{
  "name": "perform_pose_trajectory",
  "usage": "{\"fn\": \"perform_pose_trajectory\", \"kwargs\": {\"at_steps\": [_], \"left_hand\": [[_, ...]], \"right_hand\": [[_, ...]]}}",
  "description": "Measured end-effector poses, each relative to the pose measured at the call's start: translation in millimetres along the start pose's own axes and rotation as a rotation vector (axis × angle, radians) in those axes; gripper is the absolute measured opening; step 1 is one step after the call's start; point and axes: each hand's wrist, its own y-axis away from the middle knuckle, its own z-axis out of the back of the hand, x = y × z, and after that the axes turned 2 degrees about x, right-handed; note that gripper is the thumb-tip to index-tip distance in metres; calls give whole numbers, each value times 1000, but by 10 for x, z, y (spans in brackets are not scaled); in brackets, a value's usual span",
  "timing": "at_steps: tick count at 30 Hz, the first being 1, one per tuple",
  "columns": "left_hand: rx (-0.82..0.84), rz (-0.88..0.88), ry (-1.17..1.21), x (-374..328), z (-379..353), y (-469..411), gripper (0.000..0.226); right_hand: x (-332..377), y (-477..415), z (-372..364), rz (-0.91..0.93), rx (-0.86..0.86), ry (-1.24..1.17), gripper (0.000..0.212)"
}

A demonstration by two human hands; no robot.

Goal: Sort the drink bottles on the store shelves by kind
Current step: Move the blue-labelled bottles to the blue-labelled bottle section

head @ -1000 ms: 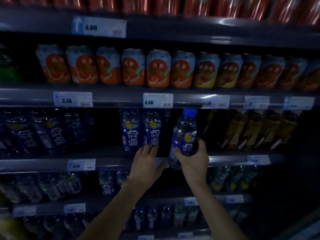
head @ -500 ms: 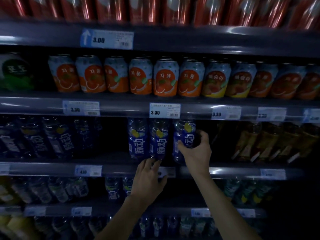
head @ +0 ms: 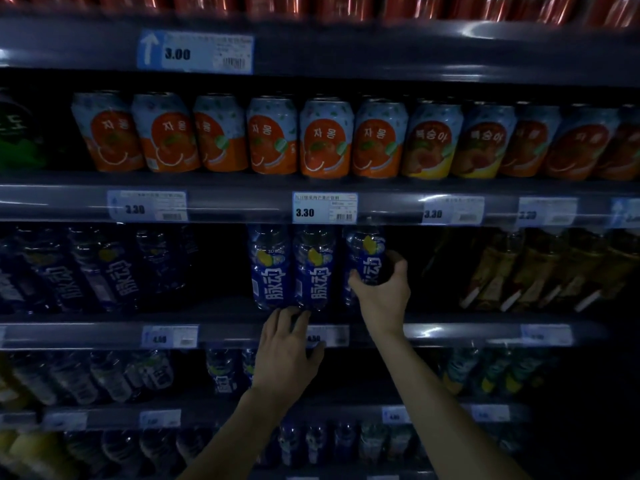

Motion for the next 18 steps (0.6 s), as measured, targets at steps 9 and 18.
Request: {"fn": "perform_pose_trajectory", "kwargs": {"at_steps": [9, 18], "left_hand": [[-2, 15, -18, 39, -28, -1, 56], [14, 26, -1, 16, -30, 15, 56]], "right_hand": [[-71, 19, -11, 64, 24, 48, 63], [-41, 64, 77, 74, 92, 76, 63]]}}
